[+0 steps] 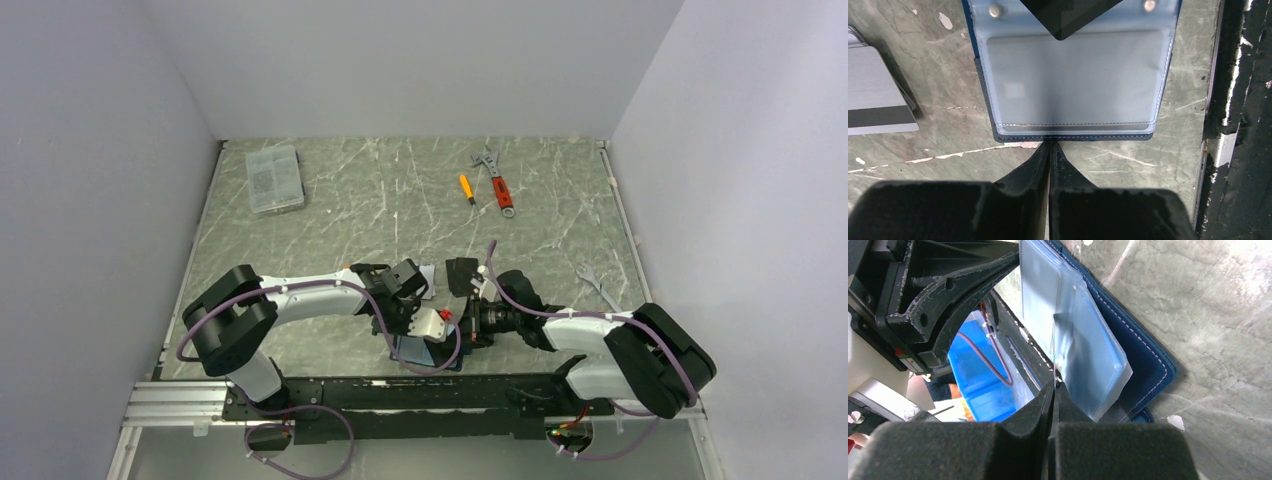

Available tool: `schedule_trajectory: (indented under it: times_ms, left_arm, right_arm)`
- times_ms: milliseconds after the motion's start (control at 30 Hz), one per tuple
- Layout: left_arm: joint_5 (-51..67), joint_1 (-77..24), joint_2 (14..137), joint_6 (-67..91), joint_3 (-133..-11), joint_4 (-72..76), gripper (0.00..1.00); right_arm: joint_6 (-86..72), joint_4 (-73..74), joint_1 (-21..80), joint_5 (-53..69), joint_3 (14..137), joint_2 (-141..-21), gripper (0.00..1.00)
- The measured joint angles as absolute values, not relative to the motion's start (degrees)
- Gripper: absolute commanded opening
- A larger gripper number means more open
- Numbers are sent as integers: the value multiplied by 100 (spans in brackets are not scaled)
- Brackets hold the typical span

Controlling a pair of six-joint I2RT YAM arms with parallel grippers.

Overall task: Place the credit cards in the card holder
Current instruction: Insert the credit card into the card holder.

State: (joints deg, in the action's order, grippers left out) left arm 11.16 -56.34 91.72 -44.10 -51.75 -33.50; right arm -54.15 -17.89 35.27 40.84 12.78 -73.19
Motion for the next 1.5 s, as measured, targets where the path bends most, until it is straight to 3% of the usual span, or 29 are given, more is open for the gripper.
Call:
schedule_trajectory:
  times_ms: [500, 1500]
  left_arm:
    - [1031, -5688, 9218, -4388, -5188, -3343, 6]
    - [888, -5795, 9286, -4416, -5242, -3411, 0]
  right_arm:
    - [-5402, -1614, 3527, 4101, 1149, -6925, 0]
    - [-5502, -2805, 3500, 4525, 1085, -8272, 0]
